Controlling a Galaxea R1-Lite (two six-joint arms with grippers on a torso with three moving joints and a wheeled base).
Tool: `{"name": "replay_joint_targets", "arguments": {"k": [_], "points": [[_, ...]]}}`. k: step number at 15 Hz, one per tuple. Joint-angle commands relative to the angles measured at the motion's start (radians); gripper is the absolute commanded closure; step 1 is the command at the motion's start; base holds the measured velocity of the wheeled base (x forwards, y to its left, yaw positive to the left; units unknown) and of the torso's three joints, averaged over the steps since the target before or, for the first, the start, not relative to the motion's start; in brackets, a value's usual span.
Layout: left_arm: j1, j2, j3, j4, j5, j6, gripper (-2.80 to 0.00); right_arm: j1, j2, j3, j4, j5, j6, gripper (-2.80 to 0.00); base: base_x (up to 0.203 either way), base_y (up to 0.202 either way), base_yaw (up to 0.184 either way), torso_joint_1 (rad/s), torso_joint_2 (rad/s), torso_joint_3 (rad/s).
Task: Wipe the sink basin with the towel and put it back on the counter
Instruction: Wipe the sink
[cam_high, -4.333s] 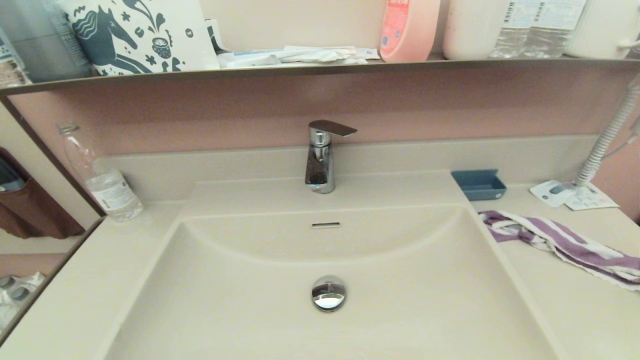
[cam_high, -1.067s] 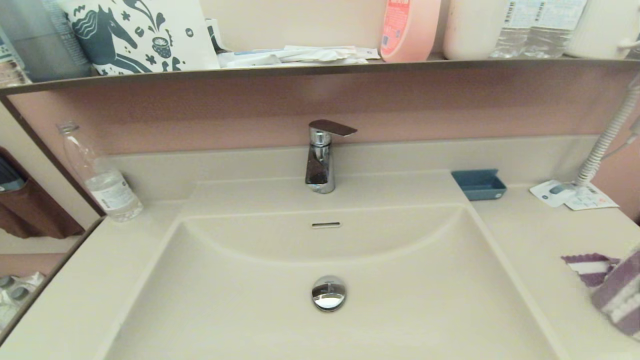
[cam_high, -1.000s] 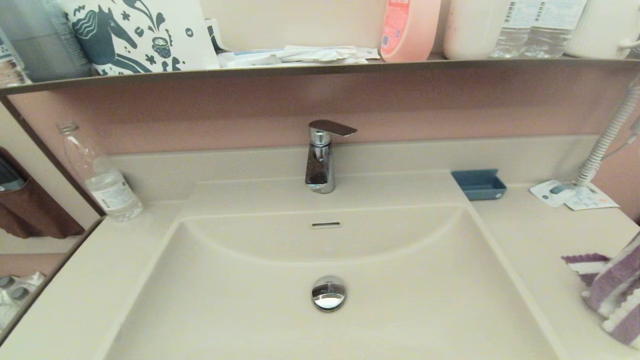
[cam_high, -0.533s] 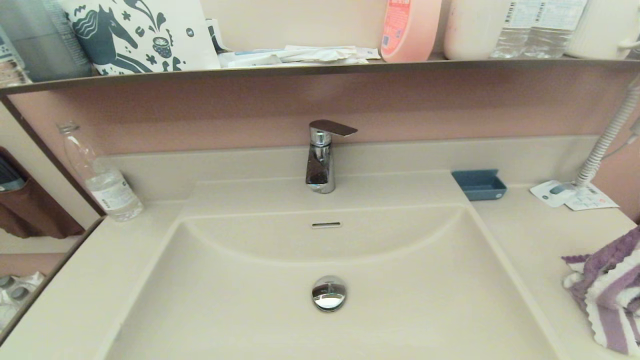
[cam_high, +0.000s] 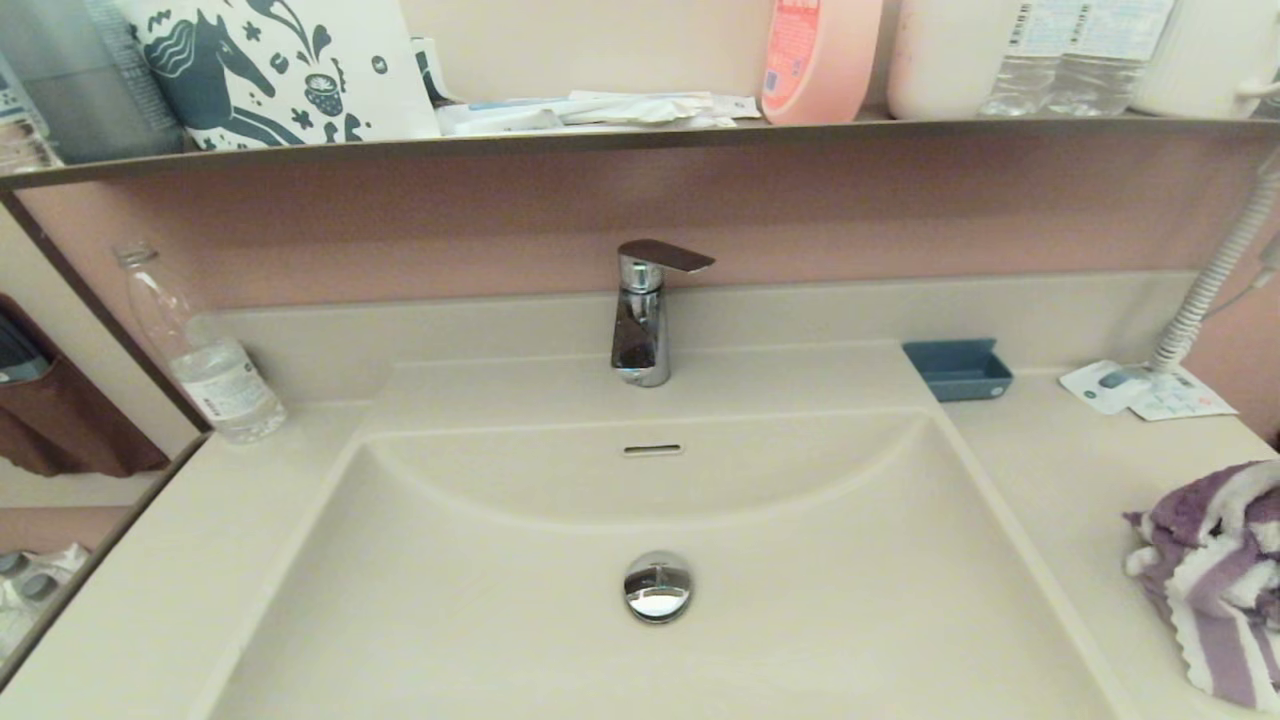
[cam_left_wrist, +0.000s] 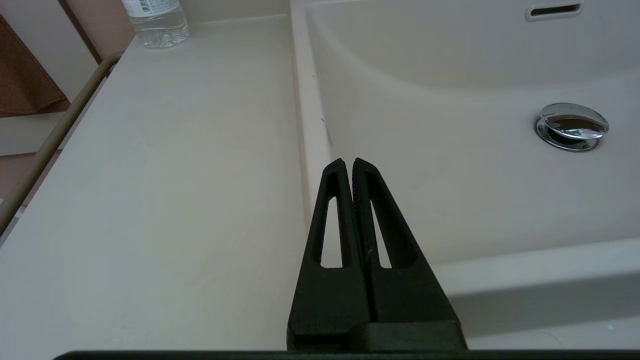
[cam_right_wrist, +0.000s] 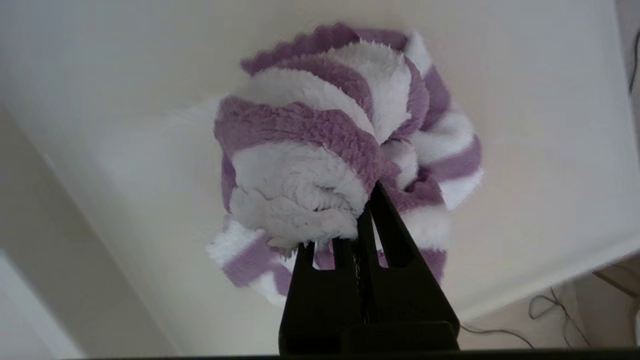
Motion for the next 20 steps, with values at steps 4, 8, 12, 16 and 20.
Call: {"name": "replay_joint_targets", "arguments": {"k": [4,8,12,16,20], "points": [[0.0,0.001,0.0,0.001,0.0,0.001,0.0,0.175,0.078,0.045,-0.16,-0.047,0.12,0.0,0.0,0.0,0.0,0.0,0.0,0.0],[0.0,0.001,0.0,-0.001,0.0,0.001,0.0,0.223,0.243,0.08,-0.321,-0.117,0.16,0.0,0.0,0.0,0.0,0.0,0.0,0.0],[0.0,0.001,0.0,0.0,0.0,0.001,0.0,0.281,0.325,0.123,-0.464,-0.141,0.179,0.0,0.0,0.0,0.0,0.0,0.0,0.0],[0.0,0.001,0.0,0.0,0.0,0.001,0.0,0.345,0.408,0.123,-0.681,-0.15,0.221,0.0,0.0,0.0,0.0,0.0,0.0,0.0],[0.0,0.001,0.0,0.001,0.0,0.001,0.0,0.41,0.461,0.107,-0.774,-0.171,0.225,0.0,0.0,0.0,0.0,0.0,0.0,0.0]]}}
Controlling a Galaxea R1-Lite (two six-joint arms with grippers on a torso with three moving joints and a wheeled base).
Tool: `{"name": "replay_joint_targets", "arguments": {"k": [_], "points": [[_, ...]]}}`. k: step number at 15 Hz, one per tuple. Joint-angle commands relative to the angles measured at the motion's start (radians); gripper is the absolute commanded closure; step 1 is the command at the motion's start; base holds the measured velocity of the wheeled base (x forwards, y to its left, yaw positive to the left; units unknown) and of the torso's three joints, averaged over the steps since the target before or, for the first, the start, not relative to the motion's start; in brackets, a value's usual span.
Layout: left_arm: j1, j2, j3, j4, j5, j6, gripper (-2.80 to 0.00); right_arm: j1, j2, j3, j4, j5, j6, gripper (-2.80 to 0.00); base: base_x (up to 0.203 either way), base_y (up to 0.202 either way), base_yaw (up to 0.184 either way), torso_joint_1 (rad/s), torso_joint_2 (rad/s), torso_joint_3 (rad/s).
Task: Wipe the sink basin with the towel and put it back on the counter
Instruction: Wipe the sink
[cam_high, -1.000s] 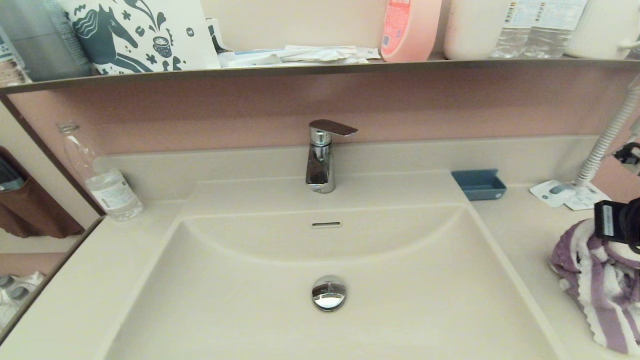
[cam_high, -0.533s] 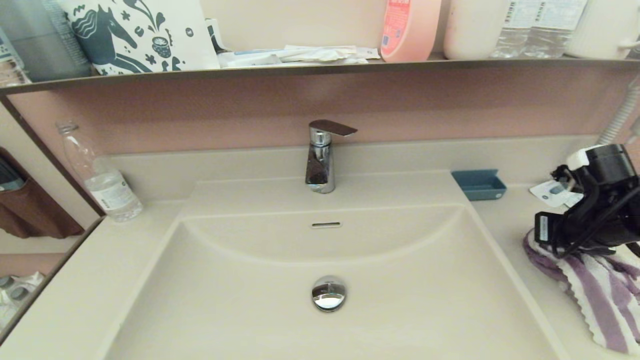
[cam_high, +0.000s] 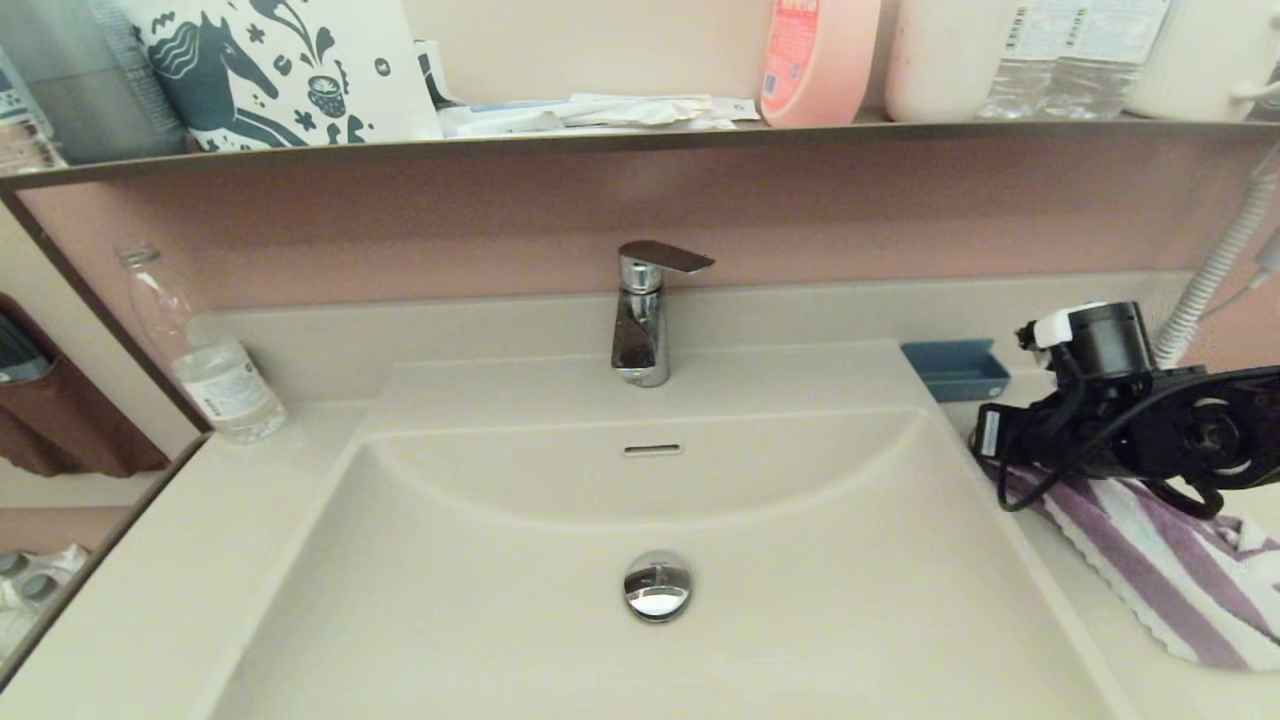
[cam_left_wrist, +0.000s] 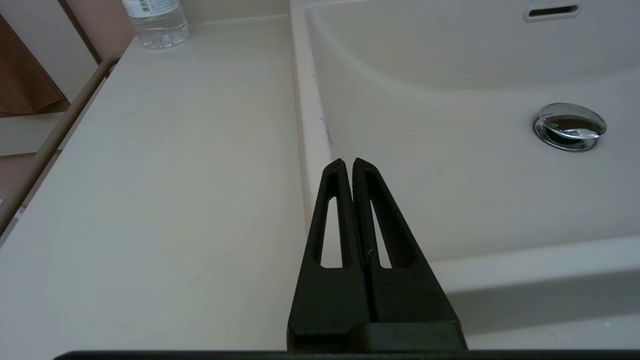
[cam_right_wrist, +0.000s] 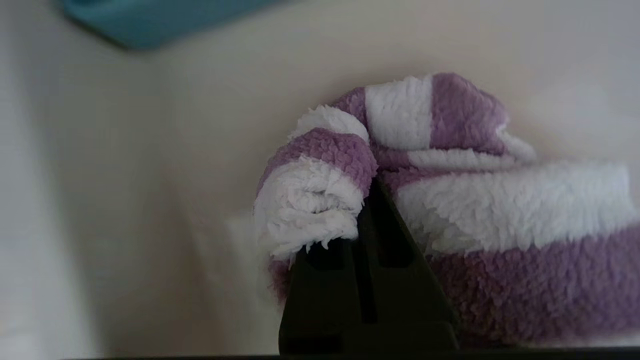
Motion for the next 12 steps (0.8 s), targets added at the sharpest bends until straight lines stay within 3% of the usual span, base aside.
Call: {"name": "replay_joint_targets", "arguments": {"k": [1,6,12], "points": [[0.0,0.001,0.0,0.001,0.0,0.001,0.0,0.025,0.046,-0.004,-0.041,-0.015,0.001,0.0,0.0,0.0,0.0,0.0,0.0,0.0],[0.0,0.001,0.0,-0.001,0.0,0.001,0.0,0.021,0.006,0.001,-0.042,-0.028,-0.013,0.0,0.0,0.0,0.0,0.0,0.0,0.0],[0.0,0.001,0.0,-0.001,0.0,0.001,0.0,-0.031,-0.095,0.005,0.174,-0.023,-0.051,0.0,0.0,0.0,0.0,0.0,0.0,0.0]]}}
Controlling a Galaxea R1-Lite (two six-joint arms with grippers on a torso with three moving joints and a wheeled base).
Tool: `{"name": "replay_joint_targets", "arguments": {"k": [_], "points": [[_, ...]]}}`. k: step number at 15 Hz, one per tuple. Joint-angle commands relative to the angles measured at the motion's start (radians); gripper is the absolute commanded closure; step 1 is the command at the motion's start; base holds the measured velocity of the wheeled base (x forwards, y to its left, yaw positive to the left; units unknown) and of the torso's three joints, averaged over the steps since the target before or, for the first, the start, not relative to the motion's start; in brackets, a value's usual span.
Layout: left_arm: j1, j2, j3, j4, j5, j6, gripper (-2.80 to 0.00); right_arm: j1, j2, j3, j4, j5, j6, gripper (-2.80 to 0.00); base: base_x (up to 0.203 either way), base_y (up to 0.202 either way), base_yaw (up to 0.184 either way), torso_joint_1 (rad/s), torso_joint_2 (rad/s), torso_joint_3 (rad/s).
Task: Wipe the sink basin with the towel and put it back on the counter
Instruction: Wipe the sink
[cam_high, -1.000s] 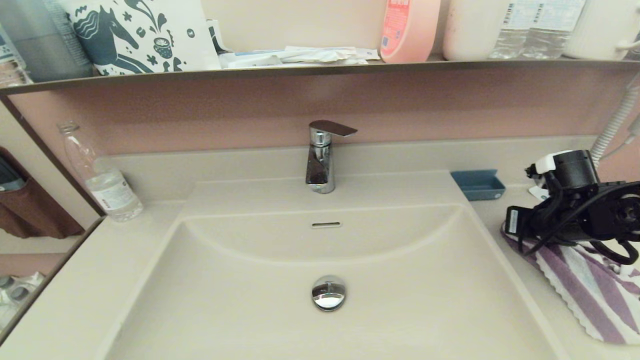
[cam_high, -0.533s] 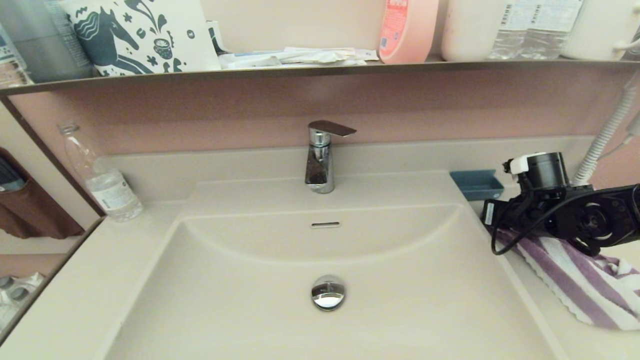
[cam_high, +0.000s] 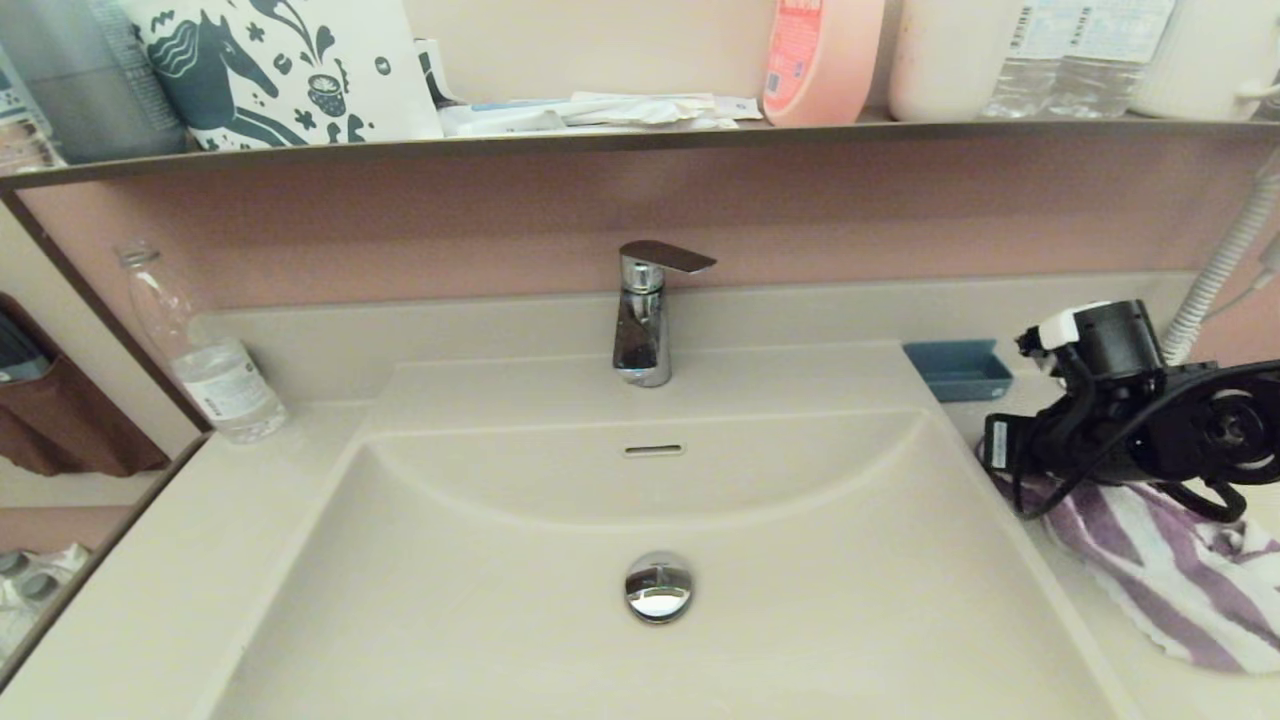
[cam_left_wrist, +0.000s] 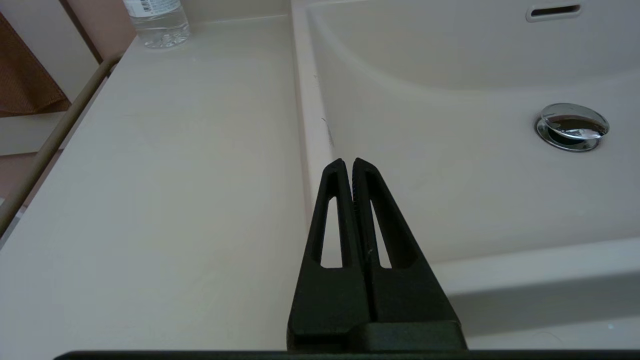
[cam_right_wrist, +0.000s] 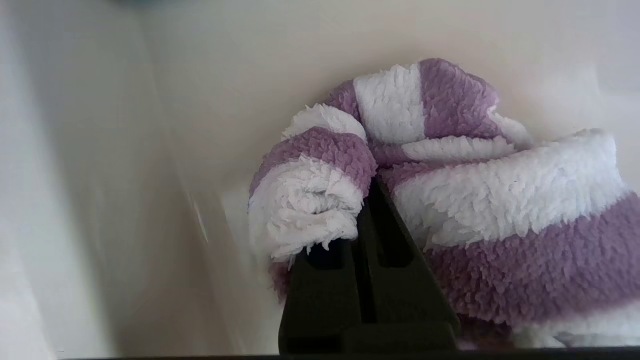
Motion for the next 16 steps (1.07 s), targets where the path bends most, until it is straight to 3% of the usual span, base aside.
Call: {"name": "replay_joint_targets", "arguments": {"k": [1,4,8,16], "points": [[0.0,0.001,0.0,0.001,0.001,0.0,0.0,-0.024,-0.043,0.001,0.083,-0.008,-0.021,0.0,0.0,0.0,0.0,0.0,0.0,0.0],[0.0,0.001,0.0,0.001,0.0,0.0,0.0,-0.069,-0.111,0.001,0.149,-0.005,-0.039,0.0,0.0,0.0,0.0,0.0,0.0,0.0],[0.0,0.001,0.0,0.001,0.0,0.0,0.0,-0.202,-0.217,-0.004,0.285,0.009,-0.154,0.0,0.0,0.0,0.0,0.0,0.0,0.0],[0.0,0.001,0.0,0.001,0.0,0.0,0.0,-0.669,-0.386,0.015,0.479,0.112,-0.462,0.0,0.0,0.0,0.0,0.0,0.0,0.0]]}}
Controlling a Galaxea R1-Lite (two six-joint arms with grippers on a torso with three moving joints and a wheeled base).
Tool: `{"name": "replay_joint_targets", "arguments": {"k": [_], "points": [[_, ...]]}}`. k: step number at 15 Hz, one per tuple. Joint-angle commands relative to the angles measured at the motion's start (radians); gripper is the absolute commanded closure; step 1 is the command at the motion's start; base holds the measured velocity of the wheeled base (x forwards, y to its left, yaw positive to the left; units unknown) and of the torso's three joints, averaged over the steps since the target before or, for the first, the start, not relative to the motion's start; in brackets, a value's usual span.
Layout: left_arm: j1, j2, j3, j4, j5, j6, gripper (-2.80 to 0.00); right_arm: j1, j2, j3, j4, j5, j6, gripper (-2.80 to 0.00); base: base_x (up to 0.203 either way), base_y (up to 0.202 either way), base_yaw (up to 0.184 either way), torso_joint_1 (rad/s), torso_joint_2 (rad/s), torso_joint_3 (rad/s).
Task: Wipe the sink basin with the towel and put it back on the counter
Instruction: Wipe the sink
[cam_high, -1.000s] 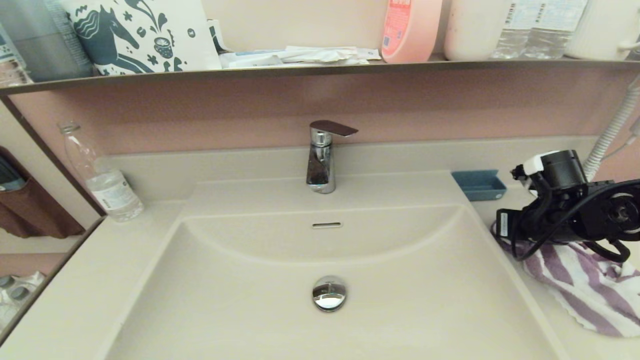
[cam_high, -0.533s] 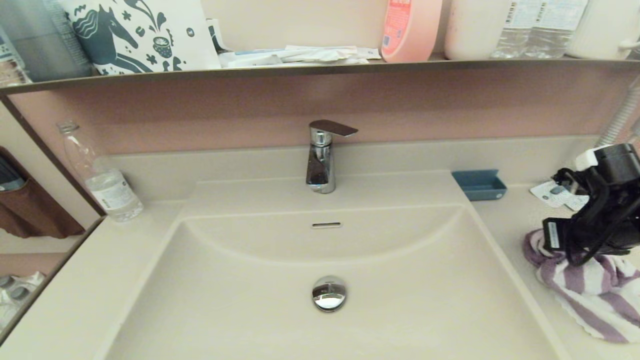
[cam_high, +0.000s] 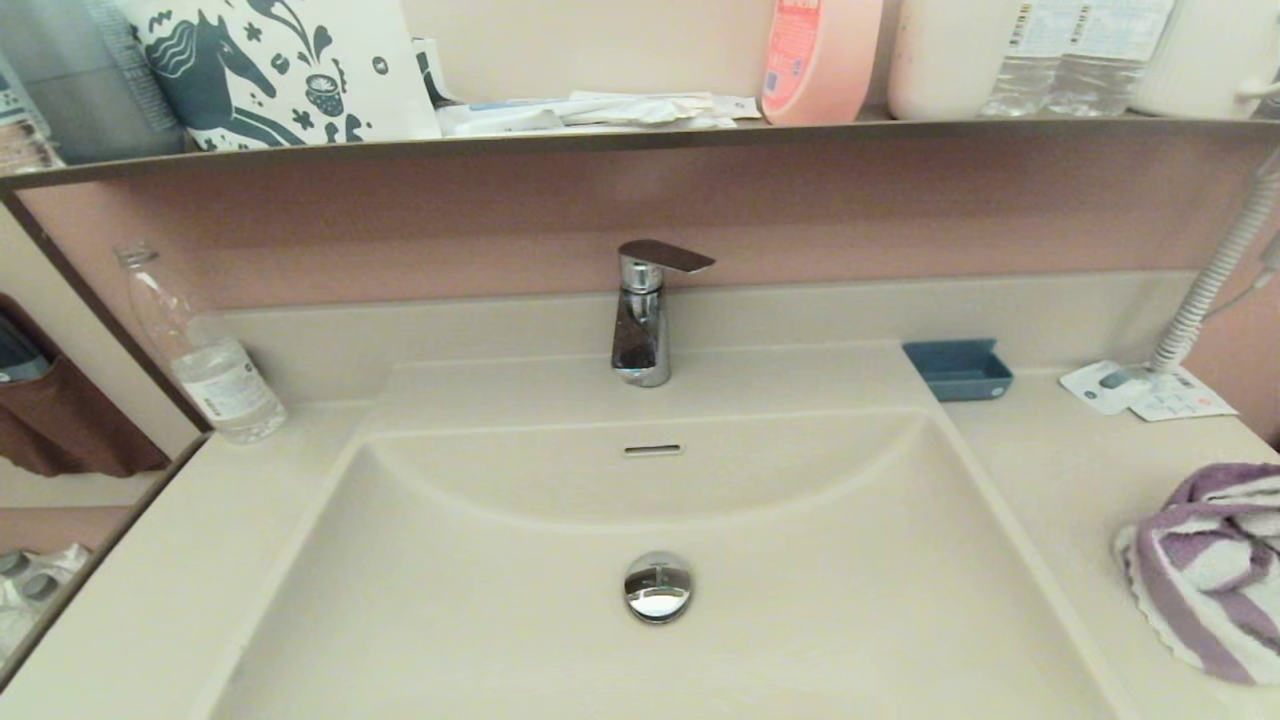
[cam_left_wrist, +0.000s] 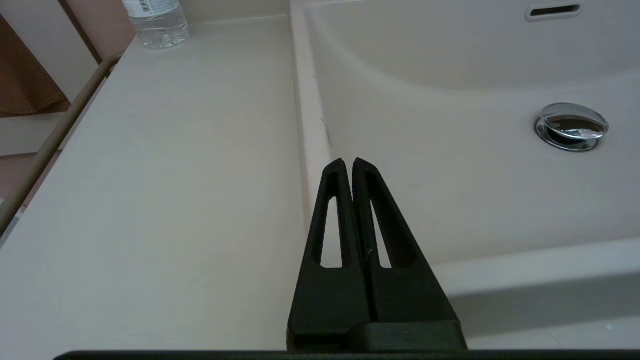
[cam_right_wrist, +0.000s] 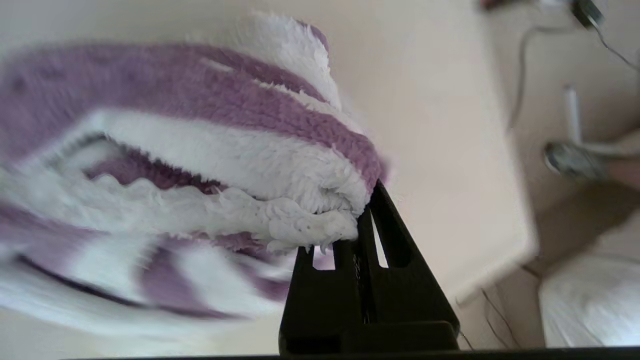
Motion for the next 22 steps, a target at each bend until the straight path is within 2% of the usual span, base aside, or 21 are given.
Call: {"name": "replay_joint_targets", "arguments": {"k": [1,2,3,8,11,14,15,17,18,22], "points": [[0.0,0.001,0.0,-0.001,0.0,0.001,0.0,-0.132,-0.048,0.032,0.007,0.039,-0.091,0.0,0.0,0.0,0.0,0.0,0.0,0.0],[0.0,0.001,0.0,0.001,0.0,0.001,0.0,-0.174,-0.059,0.069,0.002,0.064,-0.137,0.0,0.0,0.0,0.0,0.0,0.0,0.0],[0.0,0.001,0.0,-0.001,0.0,0.001,0.0,-0.193,-0.078,0.095,-0.004,0.094,-0.156,-2.8,0.0,0.0,0.0,0.0,0.0,0.0],[0.0,0.001,0.0,0.001,0.0,0.001,0.0,-0.195,-0.127,0.095,0.002,0.117,-0.154,-2.8,0.0,0.0,0.0,0.0,0.0,0.0],[0.0,0.001,0.0,-0.001,0.0,0.001,0.0,-0.196,-0.122,0.004,0.026,0.11,-0.135,-2.8,0.0,0.0,0.0,0.0,0.0,0.0],[0.0,0.001,0.0,0.0,0.0,0.001,0.0,-0.192,-0.111,-0.186,0.178,0.121,-0.11,-2.8,0.0,0.0,0.0,0.0,0.0,0.0],[0.0,0.001,0.0,0.001,0.001,0.001,0.0,-0.186,-0.11,-0.222,0.248,0.15,-0.103,-2.8,0.0,0.0,0.0,0.0,0.0,0.0],[0.0,0.001,0.0,-0.001,0.0,0.001,0.0,-0.183,-0.112,-0.222,0.274,0.18,-0.1,-2.8,0.0,0.0,0.0,0.0,0.0,0.0],[0.0,0.001,0.0,-0.001,0.0,0.001,0.0,-0.183,-0.112,-0.214,0.274,0.187,-0.101,0.0,0.0,0.0,0.0,0.0,0.0,0.0],[0.0,0.001,0.0,0.001,0.0,0.001,0.0,-0.183,-0.136,-0.214,0.274,0.205,-0.095,0.0,0.0,0.0,0.0,0.0,0.0,0.0]]}}
